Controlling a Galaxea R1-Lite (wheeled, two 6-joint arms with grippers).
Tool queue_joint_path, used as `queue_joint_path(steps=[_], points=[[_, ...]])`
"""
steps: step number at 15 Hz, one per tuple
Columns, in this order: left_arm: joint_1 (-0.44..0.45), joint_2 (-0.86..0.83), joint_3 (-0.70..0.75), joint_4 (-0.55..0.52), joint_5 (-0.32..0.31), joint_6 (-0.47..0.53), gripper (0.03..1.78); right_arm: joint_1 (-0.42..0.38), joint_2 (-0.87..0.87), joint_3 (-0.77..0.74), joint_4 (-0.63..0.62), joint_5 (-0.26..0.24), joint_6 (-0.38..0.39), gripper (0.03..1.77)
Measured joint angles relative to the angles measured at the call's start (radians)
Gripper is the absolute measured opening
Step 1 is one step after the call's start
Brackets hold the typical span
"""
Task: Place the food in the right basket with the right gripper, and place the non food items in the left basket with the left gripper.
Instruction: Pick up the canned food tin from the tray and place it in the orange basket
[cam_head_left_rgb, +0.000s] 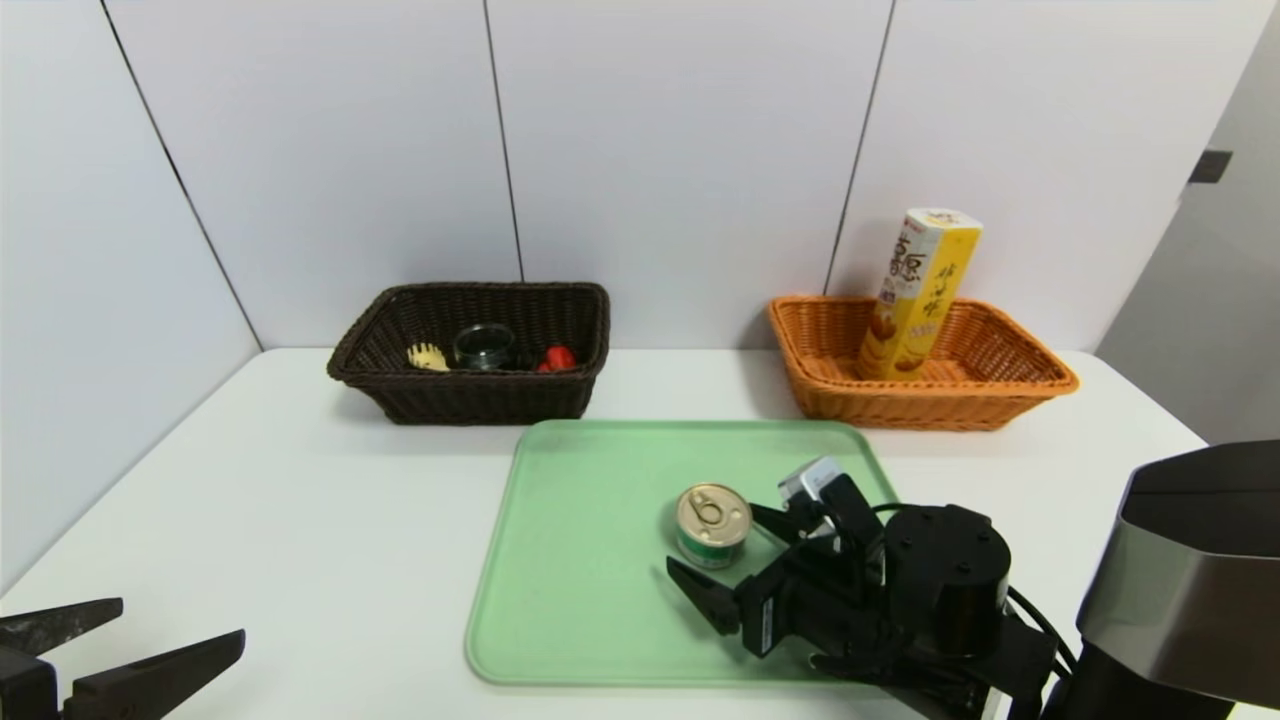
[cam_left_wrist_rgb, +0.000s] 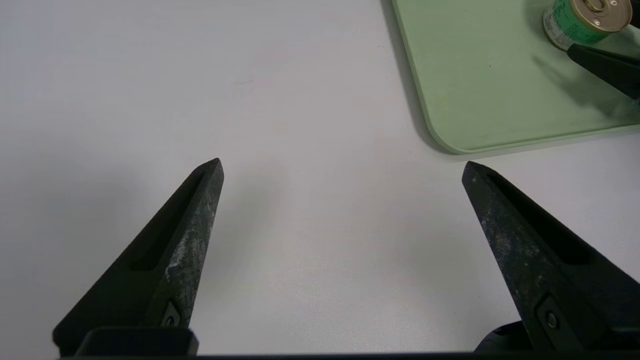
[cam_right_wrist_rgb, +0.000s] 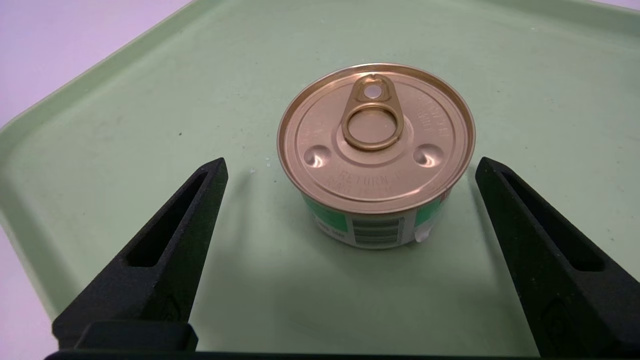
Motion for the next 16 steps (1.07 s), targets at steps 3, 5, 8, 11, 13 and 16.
queue_joint_path(steps=[3, 5, 8, 11, 13, 16], points=[[0.000, 0.000, 0.000, 0.000, 0.000, 0.000, 1.69, -0.001, 0.019, -0.019, 0.000, -0.003, 0.000, 1.71], [-0.001, 0.001, -0.001, 0.000, 0.000, 0.000, 1.69, -0.001, 0.024, -0.025, 0.001, -0.003, 0.000, 1.71], [0.000, 0.001, -0.001, 0.000, 0.000, 0.000, 1.69, -0.004, 0.032, -0.033, 0.000, -0.003, -0.001, 1.71], [0.000, 0.001, -0.001, 0.000, 0.000, 0.000, 1.69, -0.009, 0.039, -0.048, 0.000, -0.003, -0.001, 1.71], [0.000, 0.001, 0.003, 0.000, 0.000, 0.000, 1.69, -0.011, 0.046, -0.062, 0.000, -0.006, -0.001, 1.71], [0.000, 0.001, 0.004, 0.000, 0.000, 0.000, 1.69, -0.012, 0.057, -0.076, 0.000, -0.007, -0.001, 1.29]])
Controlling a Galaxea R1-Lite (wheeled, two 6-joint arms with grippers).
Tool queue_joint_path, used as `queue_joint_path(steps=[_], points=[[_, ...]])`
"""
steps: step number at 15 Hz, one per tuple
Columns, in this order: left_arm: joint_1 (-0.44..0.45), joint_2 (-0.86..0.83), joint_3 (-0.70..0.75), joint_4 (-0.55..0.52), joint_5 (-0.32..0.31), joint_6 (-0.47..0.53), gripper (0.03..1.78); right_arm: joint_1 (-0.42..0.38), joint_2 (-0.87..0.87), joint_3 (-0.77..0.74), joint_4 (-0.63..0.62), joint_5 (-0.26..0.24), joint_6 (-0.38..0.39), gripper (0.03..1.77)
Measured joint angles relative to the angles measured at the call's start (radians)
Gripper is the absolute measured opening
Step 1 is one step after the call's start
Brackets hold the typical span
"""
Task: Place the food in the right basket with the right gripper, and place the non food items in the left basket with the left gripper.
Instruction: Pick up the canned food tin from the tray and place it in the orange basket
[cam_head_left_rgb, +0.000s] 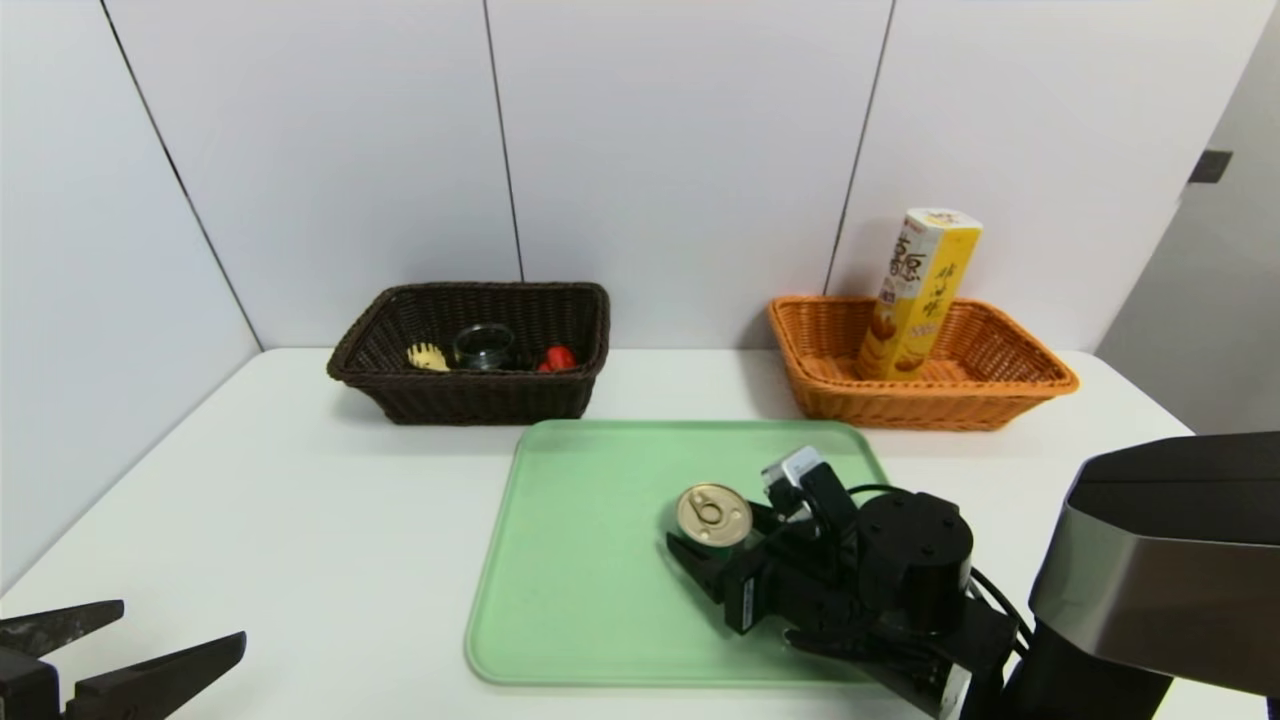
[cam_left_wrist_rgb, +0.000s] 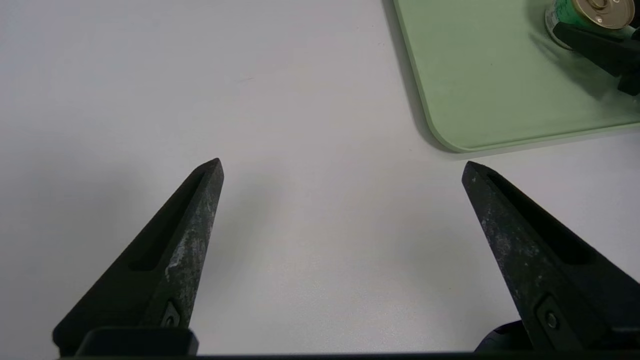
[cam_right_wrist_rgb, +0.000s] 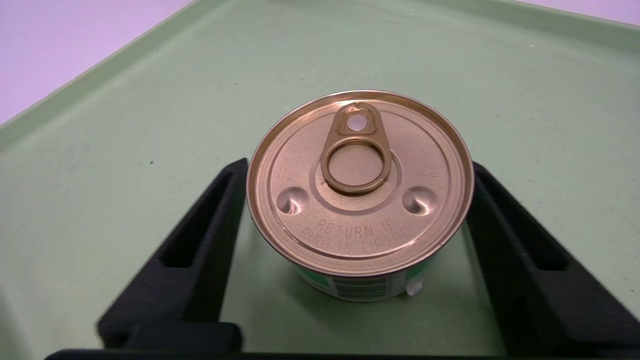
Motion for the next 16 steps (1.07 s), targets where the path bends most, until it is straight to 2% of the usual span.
queue_joint_path(steps=[2, 3, 11, 14, 16], points=[[0.000, 0.000, 0.000, 0.000, 0.000, 0.000, 1.69, 0.000, 0.004, -0.003, 0.000, 0.000, 0.000, 1.05], [0.000, 0.000, 0.000, 0.001, 0.000, 0.000, 1.69, 0.000, 0.005, -0.003, 0.000, 0.000, 0.000, 1.01], [0.000, -0.003, 0.002, 0.003, 0.000, 0.000, 1.69, 0.001, -0.023, -0.011, 0.001, -0.004, 0.001, 0.98], [0.000, -0.003, 0.008, 0.002, 0.001, 0.000, 1.69, 0.001, -0.092, -0.029, 0.000, -0.044, 0.003, 0.98], [0.000, -0.002, 0.011, 0.000, 0.001, -0.001, 1.69, -0.003, -0.158, -0.022, 0.000, -0.052, 0.001, 0.98]])
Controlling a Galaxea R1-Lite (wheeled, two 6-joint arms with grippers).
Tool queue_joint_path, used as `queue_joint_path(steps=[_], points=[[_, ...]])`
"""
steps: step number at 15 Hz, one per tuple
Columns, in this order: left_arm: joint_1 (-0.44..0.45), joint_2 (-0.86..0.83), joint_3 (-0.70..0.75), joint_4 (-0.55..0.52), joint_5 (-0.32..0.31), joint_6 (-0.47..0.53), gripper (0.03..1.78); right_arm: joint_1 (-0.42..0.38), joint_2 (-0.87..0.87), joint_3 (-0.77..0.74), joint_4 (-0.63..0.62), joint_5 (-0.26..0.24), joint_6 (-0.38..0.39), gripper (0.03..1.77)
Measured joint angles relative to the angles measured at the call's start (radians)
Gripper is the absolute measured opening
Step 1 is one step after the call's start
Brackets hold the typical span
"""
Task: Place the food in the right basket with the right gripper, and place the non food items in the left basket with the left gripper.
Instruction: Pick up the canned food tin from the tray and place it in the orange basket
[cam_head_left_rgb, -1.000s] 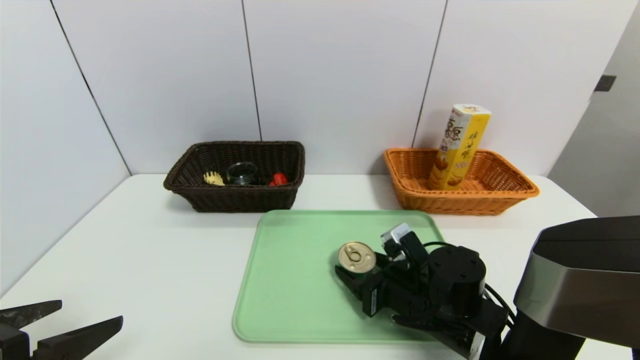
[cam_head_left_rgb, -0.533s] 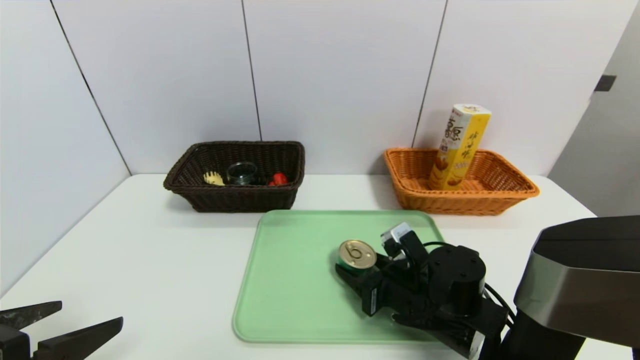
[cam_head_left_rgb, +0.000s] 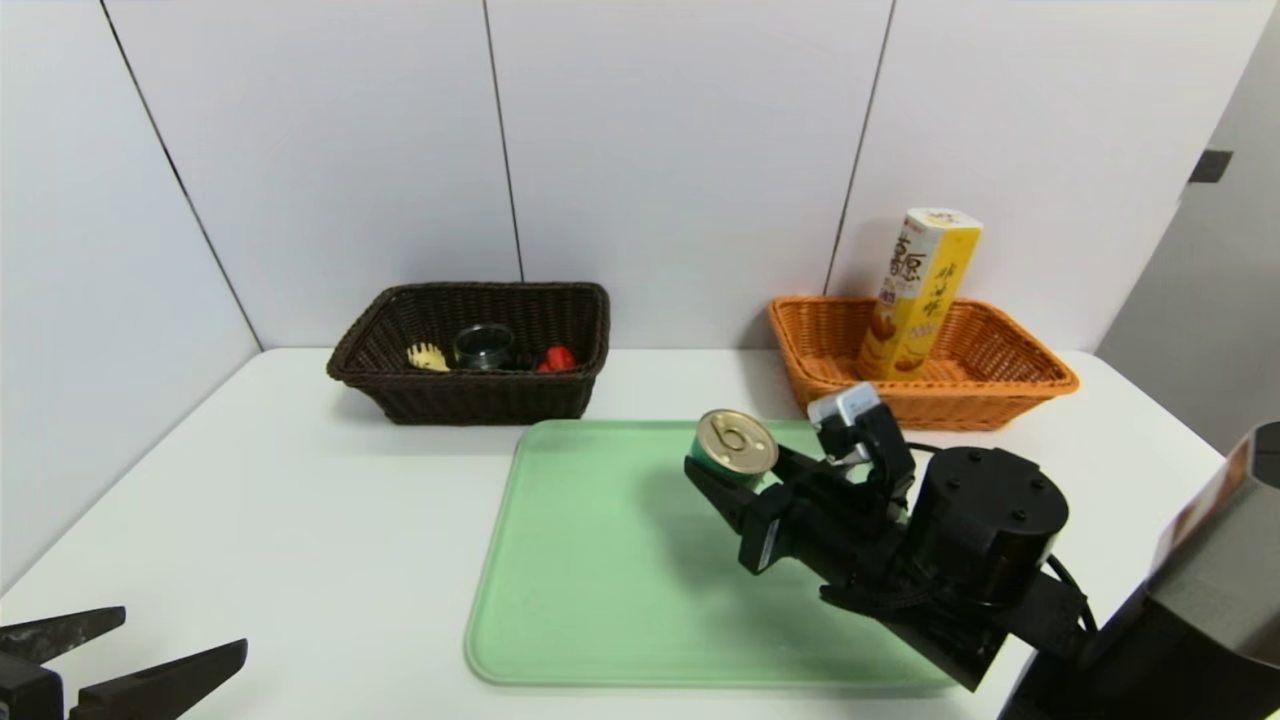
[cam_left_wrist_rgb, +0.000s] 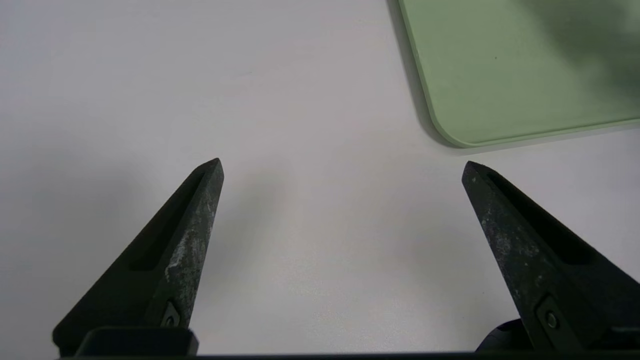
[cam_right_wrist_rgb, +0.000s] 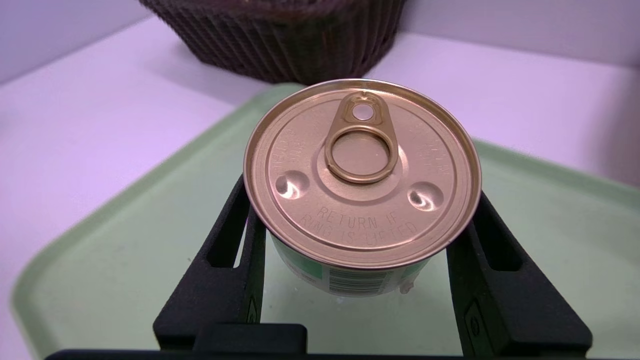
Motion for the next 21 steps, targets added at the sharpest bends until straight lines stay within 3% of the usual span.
queue_joint_path(steps=[2, 5, 9, 13, 15, 21], points=[[0.000, 0.003, 0.001, -0.002, -0.001, 0.001, 1.69, -0.023, -0.062, 0.013, 0.000, 0.007, -0.002, 0.98], [-0.001, 0.005, 0.000, -0.004, -0.004, 0.001, 1.69, -0.122, -0.130, -0.022, 0.023, 0.050, -0.003, 0.98], [-0.002, 0.005, 0.002, -0.001, -0.007, 0.001, 1.69, -0.288, -0.235, -0.154, 0.269, 0.106, 0.031, 0.98], [-0.002, -0.002, 0.003, 0.000, -0.007, 0.000, 1.69, -0.376, -0.333, -0.221, 0.583, 0.120, 0.126, 0.98], [-0.002, -0.005, 0.003, 0.001, -0.007, 0.001, 1.69, -0.406, -0.339, -0.273, 0.621, 0.120, 0.164, 0.98], [-0.002, -0.008, 0.009, 0.001, -0.007, 0.000, 1.69, -0.444, -0.292, -0.431, 0.823, 0.118, 0.171, 0.98]])
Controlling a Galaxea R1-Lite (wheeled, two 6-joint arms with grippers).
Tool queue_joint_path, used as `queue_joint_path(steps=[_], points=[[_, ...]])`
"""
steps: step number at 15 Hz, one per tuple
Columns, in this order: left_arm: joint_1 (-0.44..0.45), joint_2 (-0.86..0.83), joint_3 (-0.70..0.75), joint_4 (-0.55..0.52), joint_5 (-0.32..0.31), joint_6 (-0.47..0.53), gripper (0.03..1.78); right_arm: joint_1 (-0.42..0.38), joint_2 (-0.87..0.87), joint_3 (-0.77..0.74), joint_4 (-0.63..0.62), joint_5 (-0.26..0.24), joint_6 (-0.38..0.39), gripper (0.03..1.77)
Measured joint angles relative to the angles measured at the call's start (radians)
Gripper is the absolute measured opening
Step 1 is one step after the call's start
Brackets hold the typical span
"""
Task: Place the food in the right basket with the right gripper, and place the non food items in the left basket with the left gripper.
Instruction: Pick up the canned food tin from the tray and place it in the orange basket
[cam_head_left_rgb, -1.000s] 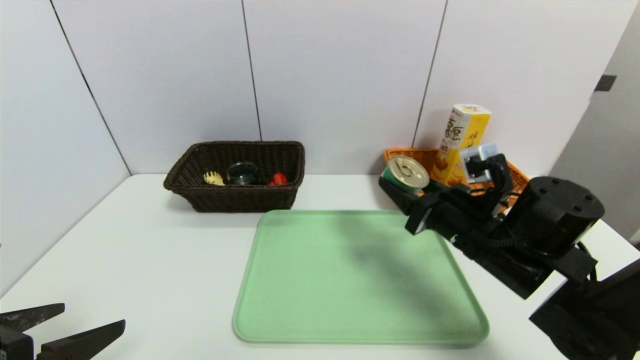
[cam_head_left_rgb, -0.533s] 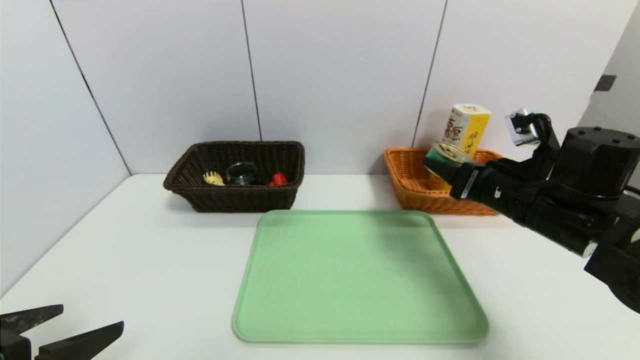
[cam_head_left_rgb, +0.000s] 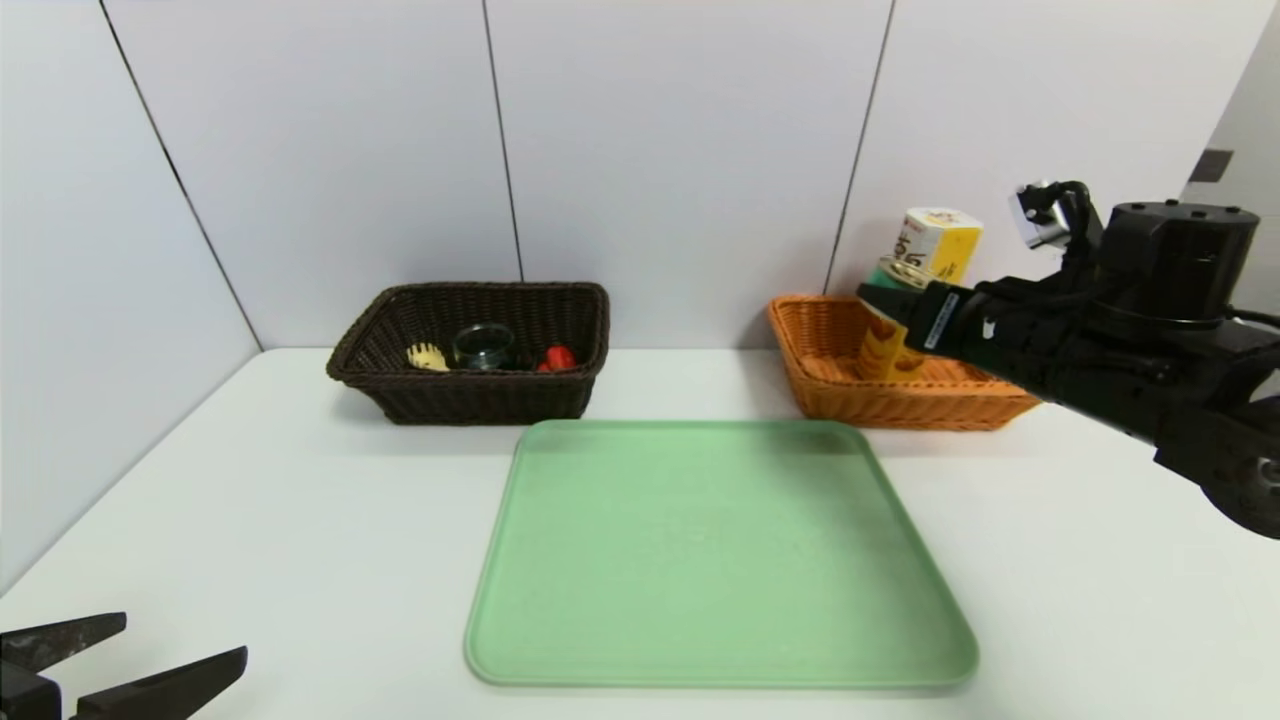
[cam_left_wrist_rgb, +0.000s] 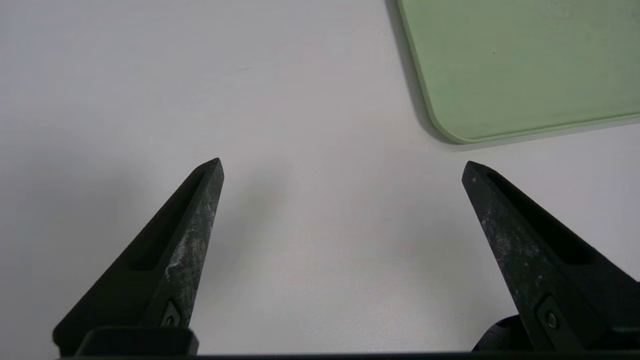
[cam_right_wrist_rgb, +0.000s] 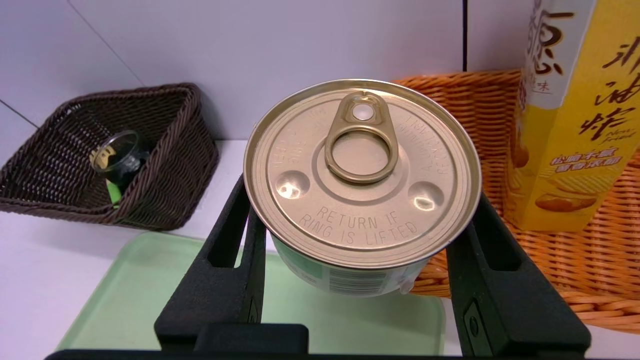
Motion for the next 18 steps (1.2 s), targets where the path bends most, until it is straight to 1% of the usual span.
queue_joint_path(steps=[4, 10, 18], points=[[0.000, -0.007, 0.000, -0.001, 0.000, 0.000, 1.69, -0.010, 0.057, -0.115, 0.110, -0.011, 0.001, 0.98], [0.000, -0.013, 0.004, 0.000, 0.000, 0.001, 1.69, -0.053, 0.182, -0.286, 0.299, -0.016, -0.003, 0.98], [0.000, -0.010, 0.009, -0.001, -0.004, 0.000, 1.69, -0.055, 0.316, -0.416, 0.365, -0.015, -0.010, 0.98]])
